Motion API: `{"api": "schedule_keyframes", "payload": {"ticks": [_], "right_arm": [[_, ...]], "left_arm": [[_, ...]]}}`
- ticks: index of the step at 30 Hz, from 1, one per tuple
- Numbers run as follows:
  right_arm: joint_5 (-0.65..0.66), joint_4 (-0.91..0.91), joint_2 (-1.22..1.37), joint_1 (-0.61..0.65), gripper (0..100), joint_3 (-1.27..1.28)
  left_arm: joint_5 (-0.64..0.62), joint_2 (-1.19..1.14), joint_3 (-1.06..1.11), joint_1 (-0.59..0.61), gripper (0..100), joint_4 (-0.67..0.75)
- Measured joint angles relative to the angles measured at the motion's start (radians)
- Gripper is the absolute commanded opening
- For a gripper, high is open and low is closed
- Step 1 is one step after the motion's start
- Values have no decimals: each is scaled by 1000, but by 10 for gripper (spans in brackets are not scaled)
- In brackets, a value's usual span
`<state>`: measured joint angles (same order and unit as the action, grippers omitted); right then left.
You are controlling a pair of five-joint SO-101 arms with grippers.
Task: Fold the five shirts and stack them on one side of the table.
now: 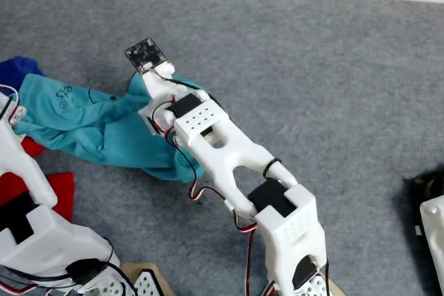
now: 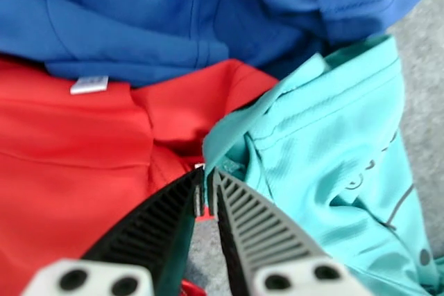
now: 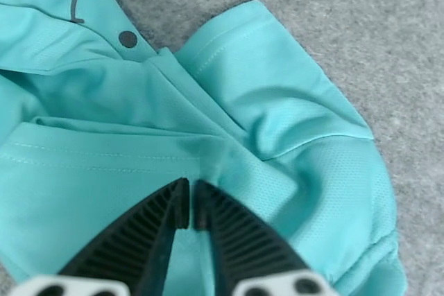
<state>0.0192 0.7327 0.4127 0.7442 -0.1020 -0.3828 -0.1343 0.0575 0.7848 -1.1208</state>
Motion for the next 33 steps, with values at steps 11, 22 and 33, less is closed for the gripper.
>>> {"api": "schedule_keyframes", "payload": {"ticks": [11,22,33], "right_arm": [[0,0,0,-8,21,0],[0,0,0,-9,191,0],[0,0,0,-9,92,0]], "left_arm": [[0,0,9,0,6,0],[0,0,9,0,6,0],[0,0,9,0,6,0]]}}
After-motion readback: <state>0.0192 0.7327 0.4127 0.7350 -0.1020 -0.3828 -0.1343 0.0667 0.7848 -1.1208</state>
